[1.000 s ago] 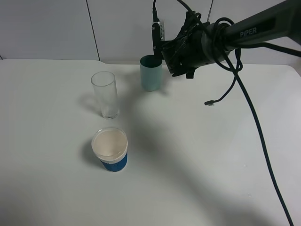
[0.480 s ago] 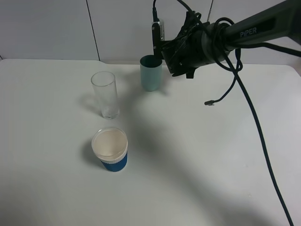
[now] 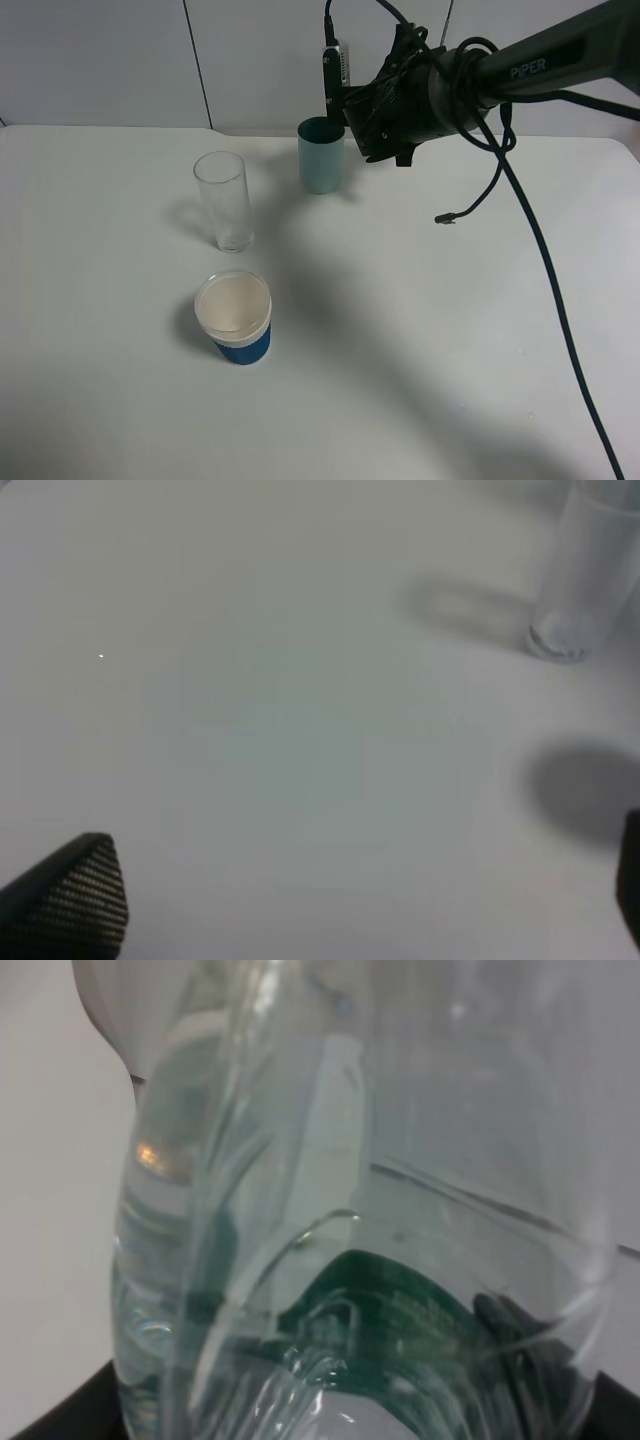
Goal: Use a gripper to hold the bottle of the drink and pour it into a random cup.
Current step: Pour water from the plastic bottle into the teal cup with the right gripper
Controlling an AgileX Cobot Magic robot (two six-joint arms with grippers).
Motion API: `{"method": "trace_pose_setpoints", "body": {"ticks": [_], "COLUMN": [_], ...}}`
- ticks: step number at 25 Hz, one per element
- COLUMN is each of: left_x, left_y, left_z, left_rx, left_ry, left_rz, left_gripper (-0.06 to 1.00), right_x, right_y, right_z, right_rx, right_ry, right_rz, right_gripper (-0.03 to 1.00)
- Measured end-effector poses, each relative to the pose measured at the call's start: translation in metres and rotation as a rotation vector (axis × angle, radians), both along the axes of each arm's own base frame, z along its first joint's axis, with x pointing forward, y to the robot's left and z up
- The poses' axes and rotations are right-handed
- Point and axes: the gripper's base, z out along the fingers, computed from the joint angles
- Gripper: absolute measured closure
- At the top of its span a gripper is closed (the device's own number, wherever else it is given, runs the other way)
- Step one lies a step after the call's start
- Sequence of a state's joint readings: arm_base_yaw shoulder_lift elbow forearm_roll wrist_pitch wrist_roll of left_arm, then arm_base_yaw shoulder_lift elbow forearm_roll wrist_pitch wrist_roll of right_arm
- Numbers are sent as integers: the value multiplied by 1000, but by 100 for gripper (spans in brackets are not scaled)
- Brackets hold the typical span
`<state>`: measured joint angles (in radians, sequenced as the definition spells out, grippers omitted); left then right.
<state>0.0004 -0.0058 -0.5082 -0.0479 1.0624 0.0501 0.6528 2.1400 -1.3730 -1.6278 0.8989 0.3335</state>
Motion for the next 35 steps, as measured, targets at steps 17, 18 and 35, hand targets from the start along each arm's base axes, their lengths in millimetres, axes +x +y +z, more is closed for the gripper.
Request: {"method": "trace_pose_setpoints", "body": {"ticks": [17, 18, 35], "left_x": [0, 0, 0], "left_y": [0, 0, 0], "left_z": [0, 0, 0], "left_rx": [0, 0, 0], "left_ry": [0, 0, 0], "left_rz": [0, 0, 0], "left_gripper": [-5, -5, -5], "right_x": [0, 0, 0], "right_y": [0, 0, 0], "right_z": [0, 0, 1], "right_rx": [-28, -36, -53], "right_ry": [6, 9, 12], "right_rz": [12, 15, 24], "right_gripper": [42, 42, 42]}}
